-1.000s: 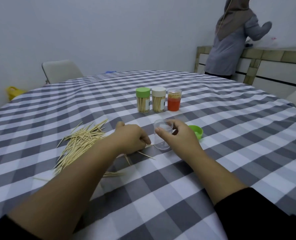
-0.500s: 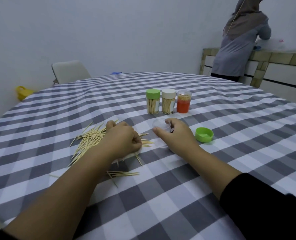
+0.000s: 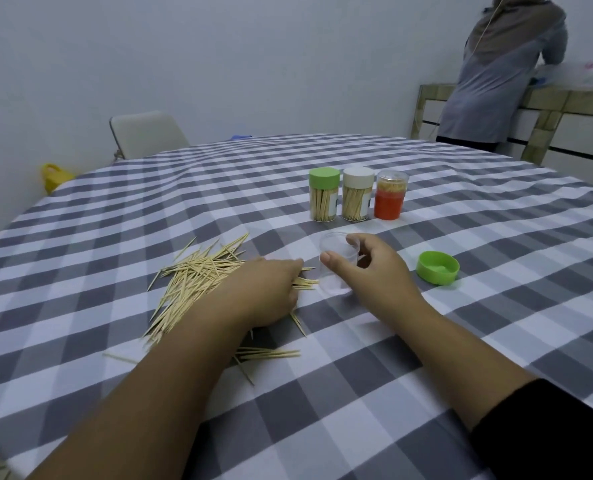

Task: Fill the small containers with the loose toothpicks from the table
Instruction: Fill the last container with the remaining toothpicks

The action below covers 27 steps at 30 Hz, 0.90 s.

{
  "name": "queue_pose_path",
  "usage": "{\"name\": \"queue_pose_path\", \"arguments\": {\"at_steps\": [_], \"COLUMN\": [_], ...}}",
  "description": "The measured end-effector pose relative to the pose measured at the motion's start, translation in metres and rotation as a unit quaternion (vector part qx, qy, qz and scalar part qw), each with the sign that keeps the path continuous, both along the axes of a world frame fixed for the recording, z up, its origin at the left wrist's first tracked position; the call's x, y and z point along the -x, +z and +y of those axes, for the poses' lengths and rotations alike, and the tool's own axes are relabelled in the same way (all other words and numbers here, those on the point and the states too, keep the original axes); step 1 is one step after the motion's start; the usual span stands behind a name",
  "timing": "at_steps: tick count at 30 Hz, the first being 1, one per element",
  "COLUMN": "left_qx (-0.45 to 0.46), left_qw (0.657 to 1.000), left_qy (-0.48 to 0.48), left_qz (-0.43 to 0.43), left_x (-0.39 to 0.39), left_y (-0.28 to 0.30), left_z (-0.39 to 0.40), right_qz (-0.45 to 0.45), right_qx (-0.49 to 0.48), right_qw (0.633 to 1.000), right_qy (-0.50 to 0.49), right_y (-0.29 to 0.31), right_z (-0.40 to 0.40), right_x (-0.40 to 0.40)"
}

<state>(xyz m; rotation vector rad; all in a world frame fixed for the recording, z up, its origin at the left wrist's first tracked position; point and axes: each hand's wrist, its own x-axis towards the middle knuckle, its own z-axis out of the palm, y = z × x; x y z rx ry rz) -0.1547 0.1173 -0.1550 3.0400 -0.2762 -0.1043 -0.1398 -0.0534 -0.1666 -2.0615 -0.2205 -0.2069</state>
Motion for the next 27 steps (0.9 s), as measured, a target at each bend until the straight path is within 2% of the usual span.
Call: {"name": "queue_pose_path", "arguments": {"at_steps": [3, 6, 10, 11, 14, 16, 22, 27], "left_qx": [-0.116, -0.172, -0.180, -0.188, -0.215, -0.235, -0.244, -0.170], "left_qw": [0.991, 0.981, 0.983, 0.981, 0.973, 0.966, 0.963, 0.975], "left_qy": [-0.027, -0.030, 0.034, 0.038, -0.004, -0.015, 0.026, 0.048], "left_qz": [-0.056, -0.078, 0.014, 0.014, -0.081, -0.106, -0.115, -0.135], "left_x": [-0.007, -0.017, -0.021, -0.019, -0.008, -0.003, 0.002, 0.004], "left_y": [-0.004, -0.003, 0.011, 0.012, 0.003, -0.003, -0.003, -0.003], "left_z": [-0.002, 0.001, -0.004, -0.006, -0.009, -0.013, -0.028, -0.032], "right_qz": [0.003, 0.001, 0.005, 0.006, 0.009, 0.007, 0.012, 0.010], "right_qx": [0.003, 0.009, 0.013, 0.016, 0.022, 0.022, 0.018, 0.013], "right_qw": [1.000, 1.000, 1.000, 1.000, 1.000, 1.000, 0.999, 1.000], "right_qy": [0.003, 0.006, 0.014, 0.015, 0.001, -0.015, -0.026, -0.022], "right_y": [0.001, 0.001, 0.003, 0.003, 0.006, 0.007, 0.009, 0.008], "right_z": [-0.001, -0.001, -0.001, -0.001, -0.002, -0.004, -0.006, -0.005], "right_x": [0.000, 0.000, 0.001, 0.001, 0.001, 0.001, 0.002, 0.002]}}
